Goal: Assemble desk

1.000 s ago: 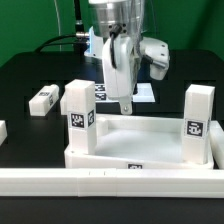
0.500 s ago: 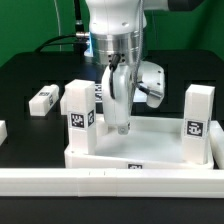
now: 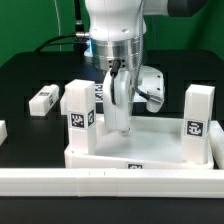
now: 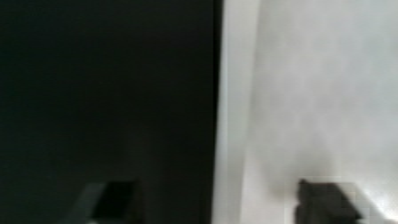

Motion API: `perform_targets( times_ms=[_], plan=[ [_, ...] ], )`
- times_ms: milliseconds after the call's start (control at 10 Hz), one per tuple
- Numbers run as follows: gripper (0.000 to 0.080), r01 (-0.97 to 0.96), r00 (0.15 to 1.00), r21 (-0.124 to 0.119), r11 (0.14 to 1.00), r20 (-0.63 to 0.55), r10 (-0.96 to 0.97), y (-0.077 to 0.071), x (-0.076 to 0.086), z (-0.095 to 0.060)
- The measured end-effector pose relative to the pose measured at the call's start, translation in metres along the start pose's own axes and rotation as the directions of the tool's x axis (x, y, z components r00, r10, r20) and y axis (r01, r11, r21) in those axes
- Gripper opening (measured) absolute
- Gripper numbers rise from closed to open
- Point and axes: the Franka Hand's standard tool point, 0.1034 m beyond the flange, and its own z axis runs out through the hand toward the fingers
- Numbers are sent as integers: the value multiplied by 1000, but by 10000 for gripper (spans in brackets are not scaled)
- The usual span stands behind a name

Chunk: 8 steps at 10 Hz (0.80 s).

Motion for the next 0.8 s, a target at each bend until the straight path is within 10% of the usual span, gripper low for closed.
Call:
perform_targets(
  times_ms=[200, 800],
  plan=[
    [75, 0, 1000, 0, 1000, 0, 0, 0, 0, 0],
    [74, 73, 997, 13, 997, 1, -73, 5, 13, -3]
  ],
)
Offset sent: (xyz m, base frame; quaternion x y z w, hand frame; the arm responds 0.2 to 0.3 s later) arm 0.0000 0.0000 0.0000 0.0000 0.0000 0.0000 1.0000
